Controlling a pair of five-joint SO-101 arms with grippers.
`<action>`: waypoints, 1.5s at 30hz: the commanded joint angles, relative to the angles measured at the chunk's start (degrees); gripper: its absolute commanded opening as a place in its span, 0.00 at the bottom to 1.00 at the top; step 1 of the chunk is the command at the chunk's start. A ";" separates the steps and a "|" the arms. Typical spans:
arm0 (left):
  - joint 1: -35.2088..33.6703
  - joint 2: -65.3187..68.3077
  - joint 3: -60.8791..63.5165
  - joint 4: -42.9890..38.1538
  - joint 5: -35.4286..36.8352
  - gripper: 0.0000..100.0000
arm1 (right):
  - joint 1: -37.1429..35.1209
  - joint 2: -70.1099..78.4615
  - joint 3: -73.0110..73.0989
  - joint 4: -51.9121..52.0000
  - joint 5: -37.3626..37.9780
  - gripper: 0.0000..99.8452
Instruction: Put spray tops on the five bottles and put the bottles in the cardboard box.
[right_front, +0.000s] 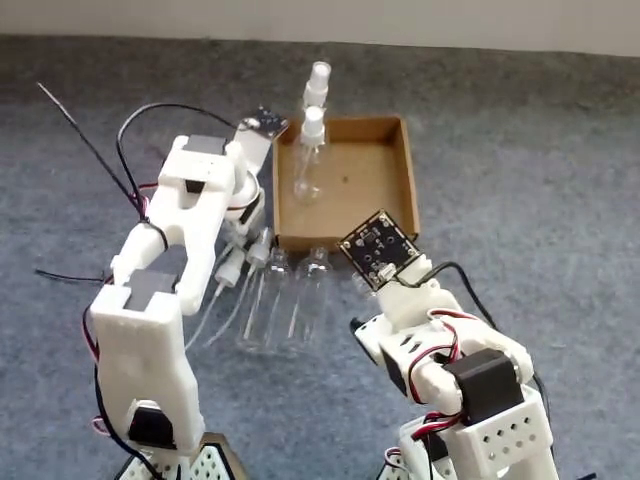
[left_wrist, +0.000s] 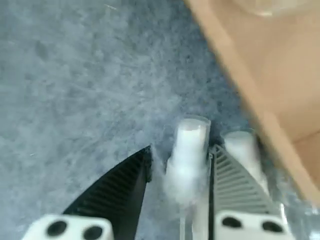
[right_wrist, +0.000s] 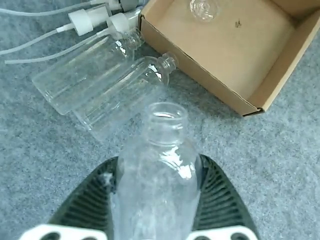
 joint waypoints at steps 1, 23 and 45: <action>-0.92 2.33 -1.98 -2.64 -0.53 0.18 | -0.40 -0.22 -0.40 0.31 -0.53 0.00; -10.59 -32.57 -2.07 1.32 -0.09 0.03 | -0.40 -0.57 1.36 0.31 -0.53 0.00; 16.13 -81.36 -1.45 -5.98 24.79 0.03 | -12.79 -8.92 22.64 -51.65 -12.22 0.00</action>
